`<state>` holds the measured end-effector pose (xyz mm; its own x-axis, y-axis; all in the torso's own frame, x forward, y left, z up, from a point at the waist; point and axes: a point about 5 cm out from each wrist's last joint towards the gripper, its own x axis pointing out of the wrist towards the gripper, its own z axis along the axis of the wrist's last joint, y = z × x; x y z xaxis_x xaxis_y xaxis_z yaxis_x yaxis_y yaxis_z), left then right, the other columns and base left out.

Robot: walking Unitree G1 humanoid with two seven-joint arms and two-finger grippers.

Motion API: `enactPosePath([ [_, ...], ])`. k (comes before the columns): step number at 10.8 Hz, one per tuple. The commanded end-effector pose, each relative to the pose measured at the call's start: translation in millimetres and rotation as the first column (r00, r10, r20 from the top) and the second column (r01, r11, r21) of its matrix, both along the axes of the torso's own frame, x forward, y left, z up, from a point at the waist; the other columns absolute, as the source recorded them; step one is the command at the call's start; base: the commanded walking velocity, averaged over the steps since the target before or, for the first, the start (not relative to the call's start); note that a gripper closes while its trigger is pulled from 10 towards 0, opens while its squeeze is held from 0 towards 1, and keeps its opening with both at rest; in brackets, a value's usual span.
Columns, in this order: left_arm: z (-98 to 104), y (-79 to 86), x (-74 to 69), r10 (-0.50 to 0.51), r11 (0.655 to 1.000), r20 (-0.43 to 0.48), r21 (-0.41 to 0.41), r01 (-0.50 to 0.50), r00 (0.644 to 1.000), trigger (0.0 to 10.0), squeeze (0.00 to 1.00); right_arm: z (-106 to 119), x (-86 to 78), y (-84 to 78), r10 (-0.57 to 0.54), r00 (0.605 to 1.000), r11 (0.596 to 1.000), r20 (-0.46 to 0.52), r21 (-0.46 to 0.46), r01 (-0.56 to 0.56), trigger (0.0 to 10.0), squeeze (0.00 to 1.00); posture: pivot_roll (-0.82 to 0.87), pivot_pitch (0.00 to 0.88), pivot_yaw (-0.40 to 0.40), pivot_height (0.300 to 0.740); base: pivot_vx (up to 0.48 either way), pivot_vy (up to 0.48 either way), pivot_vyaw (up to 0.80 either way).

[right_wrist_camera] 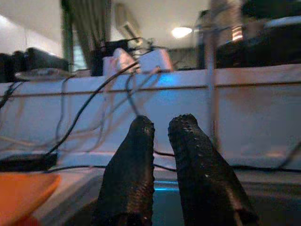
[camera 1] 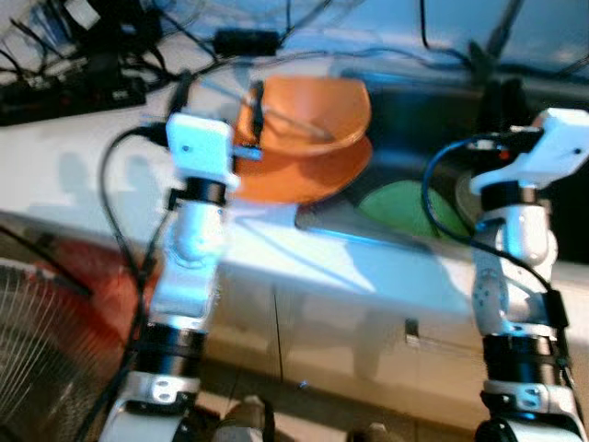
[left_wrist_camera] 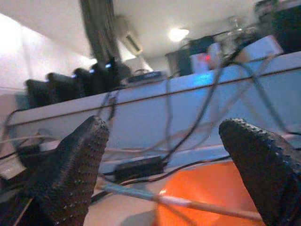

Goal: Kitchen organization

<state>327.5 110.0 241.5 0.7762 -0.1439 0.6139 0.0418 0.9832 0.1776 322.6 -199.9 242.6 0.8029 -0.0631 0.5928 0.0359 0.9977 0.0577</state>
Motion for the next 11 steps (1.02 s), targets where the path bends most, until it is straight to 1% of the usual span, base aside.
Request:
enactPosePath([
  [1, 5.1, 0.4, -2.3, -0.002, 1.0, 0.026, -0.008, 0.002, 1.0, 10.0, 0.0, -0.4, -1.6, -2.6, -0.013, 1.0, 1.0, 0.005, -0.005, 0.013, 10.0, 0.0, 0.0, 0.172, 0.006, 0.74, 0.0, 0.0, 0.0],
  [5, 5.9, 0.4, -1.8, 0.0, 1.0, 0.027, -0.007, 0.0, 1.0, 10.0, 0.0, -0.8, -0.5, -2.3, -0.015, 1.0, 1.0, 0.001, -0.005, 0.015, 10.0, 0.0, 0.01, 0.168, 0.004, 0.74, 0.0, 0.0, 0.0],
  [11, 2.9, 3.1, 0.4, 0.02, 1.0, 0.006, -0.002, -0.02, 1.0, 10.0, 0.0, -2.2, -0.1, -3.2, -0.017, 1.0, 1.0, -0.008, -0.007, 0.017, 10.0, 0.0, 0.0, 0.172, 0.003, 0.74, 0.0, 0.0, 0.0],
])
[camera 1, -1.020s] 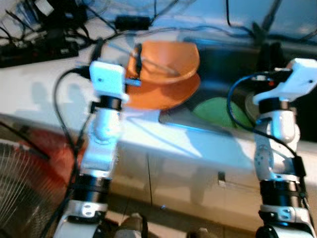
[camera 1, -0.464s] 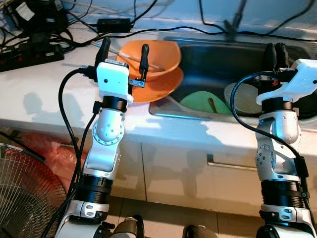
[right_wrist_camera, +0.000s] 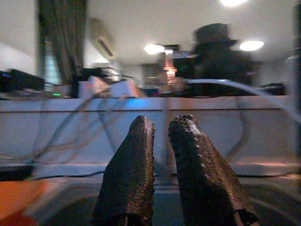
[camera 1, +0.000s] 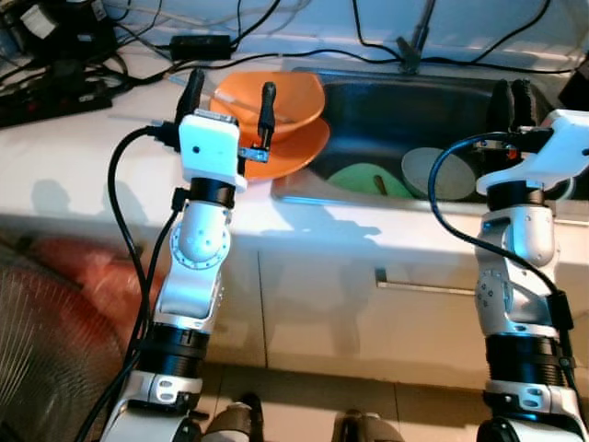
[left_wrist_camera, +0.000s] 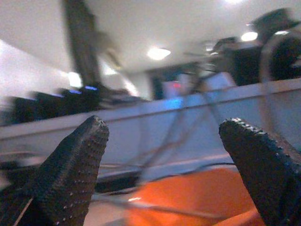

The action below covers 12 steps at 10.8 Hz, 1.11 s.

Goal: Kitchen organization

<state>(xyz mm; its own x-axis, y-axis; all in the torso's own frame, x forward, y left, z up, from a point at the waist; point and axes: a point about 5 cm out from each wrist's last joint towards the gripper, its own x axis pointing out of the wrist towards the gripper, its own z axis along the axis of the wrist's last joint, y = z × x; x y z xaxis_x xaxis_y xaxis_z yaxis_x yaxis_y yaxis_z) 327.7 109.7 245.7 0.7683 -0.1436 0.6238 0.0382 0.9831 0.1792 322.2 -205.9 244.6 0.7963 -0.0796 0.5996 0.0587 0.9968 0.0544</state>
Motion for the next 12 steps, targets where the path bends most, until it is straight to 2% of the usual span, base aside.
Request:
enactPosePath([
  [1, -1.2, 3.4, 0.2, 0.016, 1.0, -0.007, -0.005, -0.016, 1.0, 10.0, 0.0, -4.3, 0.3, 2.9, 0.007, 1.0, 1.0, -0.017, -0.003, -0.007, 10.0, 0.0, 0.0, 0.172, 0.003, 0.74, 0.0, 0.0, 0.0],
  [9, -2.0, 4.5, 0.3, 0.025, 1.0, -0.011, -0.006, -0.025, 1.0, 10.0, 0.0, -5.2, 0.9, 3.3, 0.008, 1.0, 1.0, -0.023, -0.005, -0.008, 10.0, 0.0, 0.01, 0.176, 0.0, 0.74, 0.0, 0.0, 0.0],
  [12, -2.3, 5.3, 0.6, 0.028, 1.0, -0.013, -0.001, -0.028, 1.0, 10.0, 0.0, -6.0, 1.5, 3.3, 0.007, 1.0, 1.0, -0.027, -0.003, -0.007, 10.0, 0.0, 0.01, 0.175, 0.0, 0.74, 0.274, 0.0, 0.0],
])
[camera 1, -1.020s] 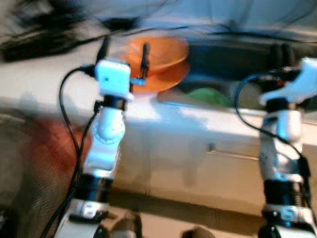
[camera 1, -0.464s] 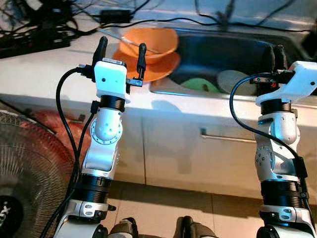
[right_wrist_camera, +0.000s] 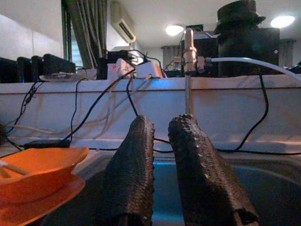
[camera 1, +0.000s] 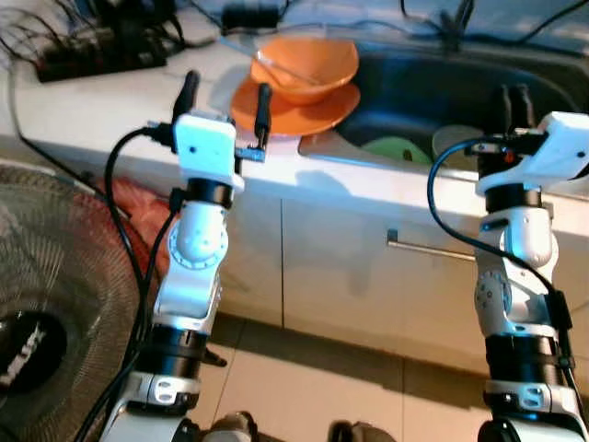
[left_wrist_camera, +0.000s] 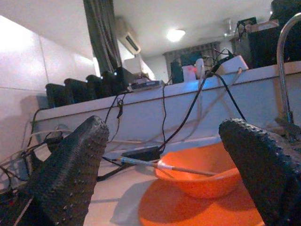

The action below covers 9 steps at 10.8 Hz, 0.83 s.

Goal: Kitchen organization

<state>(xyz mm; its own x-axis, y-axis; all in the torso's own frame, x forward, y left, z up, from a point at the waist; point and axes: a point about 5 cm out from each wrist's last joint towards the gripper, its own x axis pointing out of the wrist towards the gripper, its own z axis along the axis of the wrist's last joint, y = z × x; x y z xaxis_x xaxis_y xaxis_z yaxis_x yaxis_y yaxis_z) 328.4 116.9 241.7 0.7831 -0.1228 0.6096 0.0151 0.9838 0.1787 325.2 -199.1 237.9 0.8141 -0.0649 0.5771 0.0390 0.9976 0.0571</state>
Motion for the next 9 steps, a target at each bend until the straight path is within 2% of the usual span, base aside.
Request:
enactPosePath([
  [1, 2.0, -1.9, -0.2, 0.0, 1.0, 0.006, -0.001, 0.0, 1.0, 10.0, 0.0, 0.6, -1.4, -3.5, -0.014, 1.0, 1.0, 0.0, -0.007, 0.014, 10.0, 0.0, 0.01, 0.175, 0.0, 0.74, 0.277, 0.0, 0.0],
  [9, 3.1, -2.5, -1.2, -0.007, 1.0, 0.014, -0.001, 0.007, 1.0, 10.0, 0.0, -0.8, -0.4, -4.9, -0.021, 1.0, 1.0, -0.011, 0.001, 0.021, 10.0, 0.0, 0.01, 0.17, 0.001, 0.74, 0.289, 0.0, 0.0],
])
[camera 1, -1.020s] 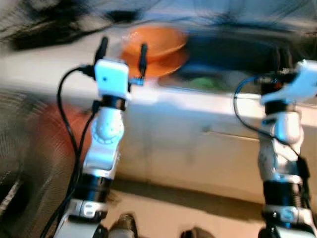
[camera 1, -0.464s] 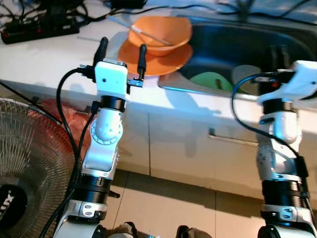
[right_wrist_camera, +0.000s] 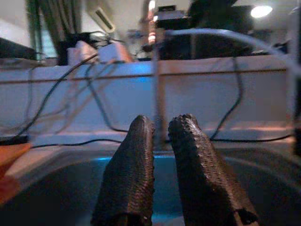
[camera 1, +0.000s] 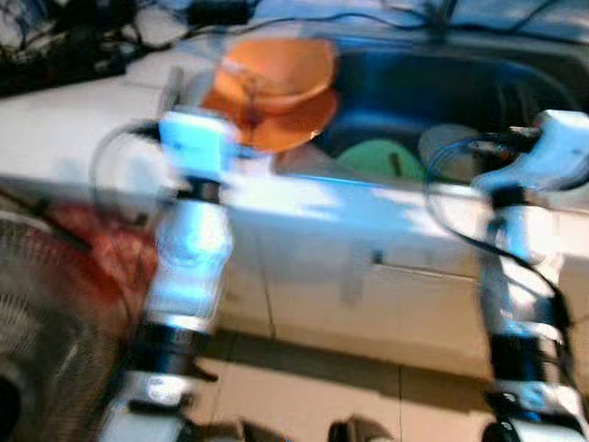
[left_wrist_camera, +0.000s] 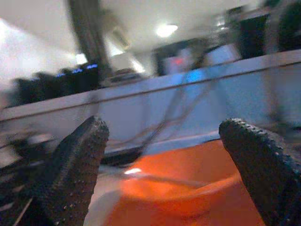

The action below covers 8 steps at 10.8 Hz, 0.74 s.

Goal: Kitchen organization

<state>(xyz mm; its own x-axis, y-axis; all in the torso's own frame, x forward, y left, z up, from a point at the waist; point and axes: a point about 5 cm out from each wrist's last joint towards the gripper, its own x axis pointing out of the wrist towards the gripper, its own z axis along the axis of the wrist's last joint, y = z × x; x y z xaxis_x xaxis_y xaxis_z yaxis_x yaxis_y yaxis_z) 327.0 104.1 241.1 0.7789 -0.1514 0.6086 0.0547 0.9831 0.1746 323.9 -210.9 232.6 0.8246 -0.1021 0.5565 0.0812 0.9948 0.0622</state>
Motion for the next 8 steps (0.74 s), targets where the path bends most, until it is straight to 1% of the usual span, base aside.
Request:
enactPosePath([
  [1, 3.8, 10.4, 0.3, 0.033, 0.999, 0.016, 0.002, -0.033, 0.999, 10.0, 0.0, 4.6, 0.9, 6.9, 0.02, 1.0, 1.0, 0.013, -0.003, -0.02, 10.0, 0.0, 0.01, 0.174, 0.001, 0.74, 0.304, 0.0, 0.0],
  [2, 4.1, 10.5, 0.4, 0.032, 0.999, 0.016, 0.002, -0.032, 0.999, 10.0, 0.0, 4.6, 1.6, 7.5, 0.028, 1.0, 1.0, 0.01, 0.001, -0.028, 10.0, 0.0, 0.01, 0.175, 0.0, 0.74, 0.304, 0.0, 0.0],
  [3, 4.1, 10.6, 0.5, 0.032, 0.999, 0.016, 0.002, -0.032, 0.999, 10.0, 0.0, 4.4, 1.9, 7.5, 0.027, 1.0, 1.0, 0.008, 0.005, -0.027, 10.0, 0.0, 0.01, 0.175, 0.0, 0.74, 0.3, 0.0, -0.46],
  [4, 4.3, 10.4, 0.6, 0.032, 0.999, 0.017, 0.003, -0.032, 0.999, 10.0, 0.0, 5.1, 1.4, 8.1, 0.02, 1.0, 1.0, 0.016, -0.013, -0.019, 10.0, 0.0, 0.01, 0.175, 0.0, 0.74, 0.304, 0.0, 0.0],
  [8, 4.8, 10.7, 0.4, 0.033, 0.999, 0.019, 0.001, -0.033, 0.999, 10.0, 0.0, 4.9, 2.1, 8.3, 0.022, 1.0, 1.0, 0.013, -0.003, -0.022, 10.0, 0.0, 0.01, 0.174, -0.001, 0.74, 0.305, 0.0, 0.0],
])
